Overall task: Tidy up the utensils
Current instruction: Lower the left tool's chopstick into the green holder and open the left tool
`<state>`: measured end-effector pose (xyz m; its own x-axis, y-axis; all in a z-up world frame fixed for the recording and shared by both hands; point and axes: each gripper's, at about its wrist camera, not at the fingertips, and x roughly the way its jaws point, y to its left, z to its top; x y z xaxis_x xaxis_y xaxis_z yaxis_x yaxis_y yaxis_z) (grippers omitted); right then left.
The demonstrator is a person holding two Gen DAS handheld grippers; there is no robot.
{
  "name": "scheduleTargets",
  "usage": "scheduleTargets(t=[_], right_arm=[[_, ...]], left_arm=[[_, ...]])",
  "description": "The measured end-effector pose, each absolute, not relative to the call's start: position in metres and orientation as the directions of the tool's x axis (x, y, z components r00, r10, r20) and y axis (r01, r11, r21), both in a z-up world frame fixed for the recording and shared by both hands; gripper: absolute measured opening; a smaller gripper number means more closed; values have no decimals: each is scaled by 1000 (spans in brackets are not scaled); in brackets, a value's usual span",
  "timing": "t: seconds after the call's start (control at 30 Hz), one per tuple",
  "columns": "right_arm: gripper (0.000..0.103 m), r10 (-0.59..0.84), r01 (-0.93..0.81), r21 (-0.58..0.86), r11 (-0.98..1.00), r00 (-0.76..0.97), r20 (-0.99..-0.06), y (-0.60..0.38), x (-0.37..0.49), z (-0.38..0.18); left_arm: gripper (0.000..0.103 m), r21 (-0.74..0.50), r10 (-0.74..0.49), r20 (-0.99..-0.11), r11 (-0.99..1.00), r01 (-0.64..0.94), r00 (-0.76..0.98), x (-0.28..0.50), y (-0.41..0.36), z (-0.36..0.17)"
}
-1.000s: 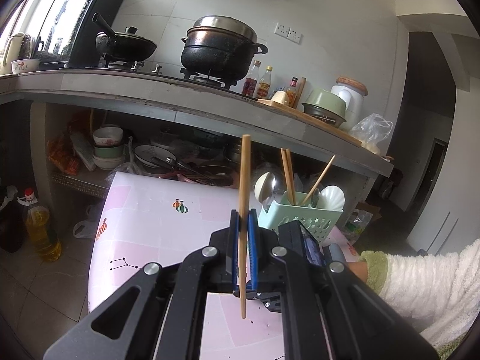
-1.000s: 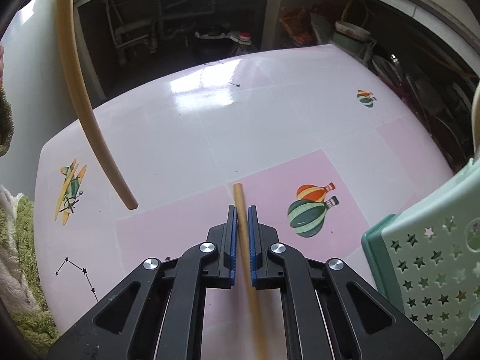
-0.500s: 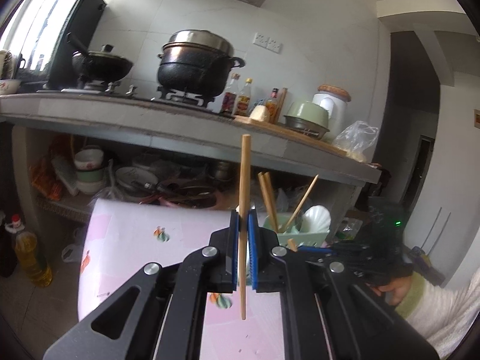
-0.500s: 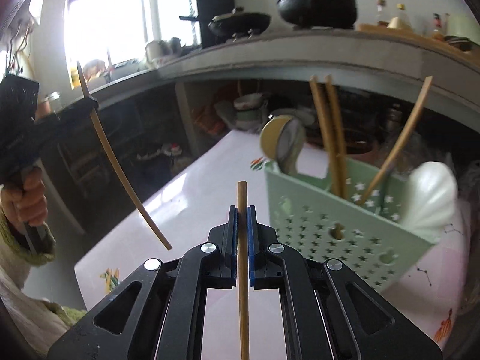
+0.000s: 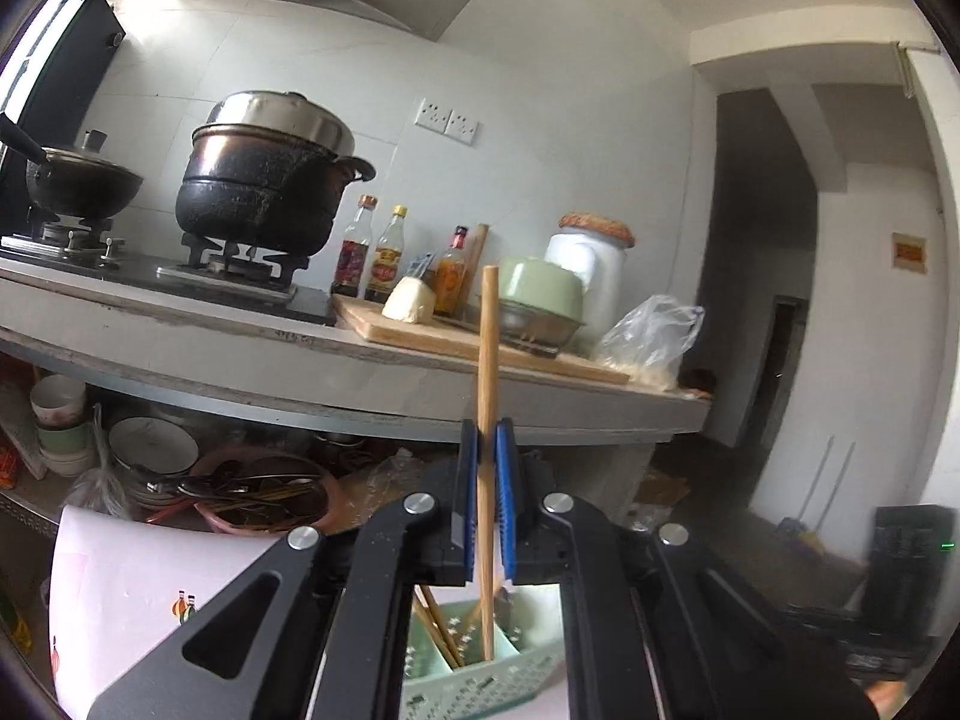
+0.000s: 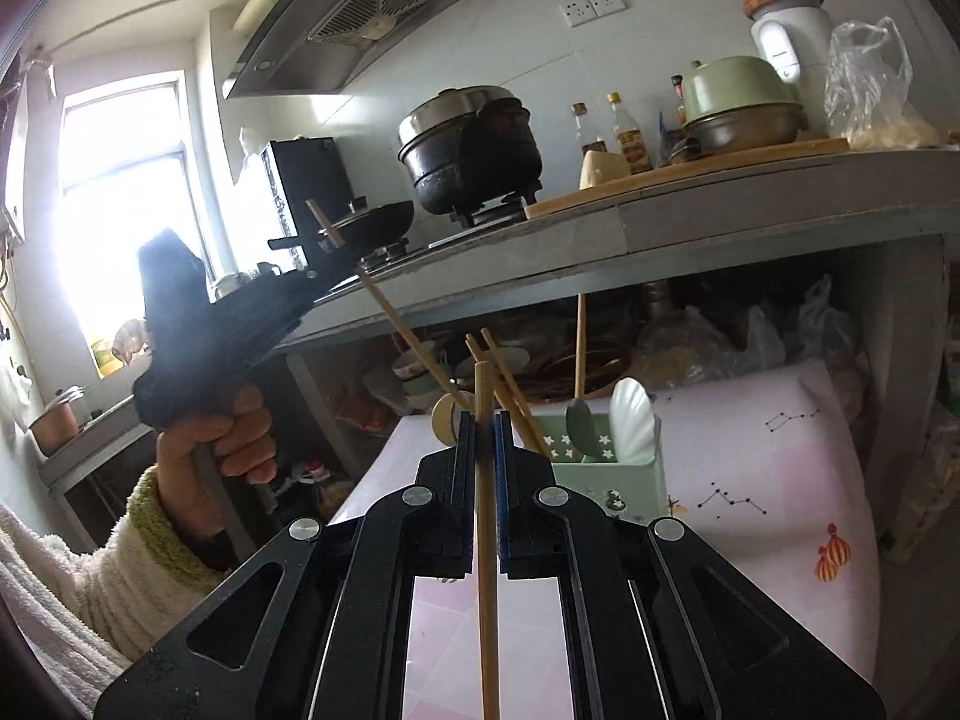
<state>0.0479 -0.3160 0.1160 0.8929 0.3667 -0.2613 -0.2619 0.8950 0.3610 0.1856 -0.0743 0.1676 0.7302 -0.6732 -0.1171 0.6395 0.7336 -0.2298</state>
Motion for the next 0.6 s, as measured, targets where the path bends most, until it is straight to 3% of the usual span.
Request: scheduleTargets(t=[0.6], right_arm=[[4,351,-238,376,895,897,-269,-325,45,110]], left_arm=[[6,-332,-642,-268,762,556,719,231,-118,85]])
